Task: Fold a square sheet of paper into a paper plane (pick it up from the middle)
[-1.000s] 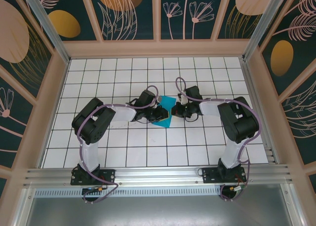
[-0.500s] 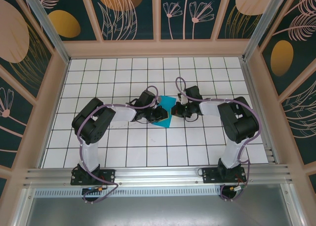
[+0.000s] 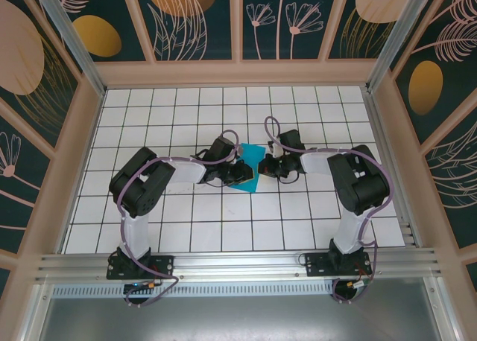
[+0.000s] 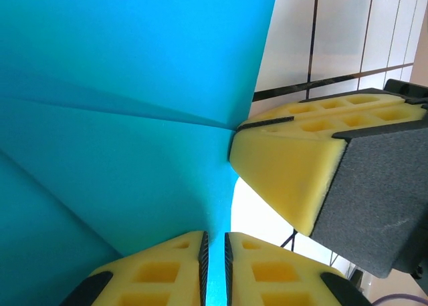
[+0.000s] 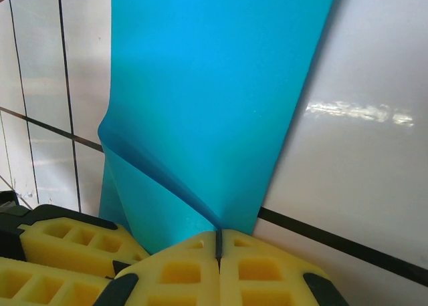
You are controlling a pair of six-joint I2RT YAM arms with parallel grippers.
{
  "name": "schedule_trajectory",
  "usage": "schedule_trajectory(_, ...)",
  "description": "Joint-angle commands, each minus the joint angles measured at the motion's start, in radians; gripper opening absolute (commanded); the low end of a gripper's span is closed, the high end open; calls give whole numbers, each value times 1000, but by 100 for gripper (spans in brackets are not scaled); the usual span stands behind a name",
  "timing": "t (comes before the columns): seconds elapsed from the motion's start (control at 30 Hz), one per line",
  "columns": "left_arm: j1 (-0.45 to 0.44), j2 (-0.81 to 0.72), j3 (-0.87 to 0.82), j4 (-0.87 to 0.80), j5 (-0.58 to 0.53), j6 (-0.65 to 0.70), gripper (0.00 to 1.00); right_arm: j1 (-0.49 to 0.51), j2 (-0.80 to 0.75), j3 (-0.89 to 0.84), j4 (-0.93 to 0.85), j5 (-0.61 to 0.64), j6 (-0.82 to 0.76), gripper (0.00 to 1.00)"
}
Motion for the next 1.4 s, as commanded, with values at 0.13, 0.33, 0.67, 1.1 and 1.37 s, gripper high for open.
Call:
schedule_trajectory(0.13,-5,21,-9,-34,-33,-21,17,-1,24,22,-13,19,-22,5)
schedule_trajectory(0.33,-5,23,-10,-47,-48,-28,18,-1,2,31,-26,24,-21,6)
schedule_trajectory(0.67,-9,25,-11,-118,-134,-46,16,0,-123,31,-51,123,12,25)
schedule_trajectory(1.1,-18,25,-8,-147,-182,-76,14,37,-56,4,7,-8,17,11)
schedule_trajectory(1.37,-19,8,-12,-133,-174,-78,13,36,18,35,-27,14,-12,9)
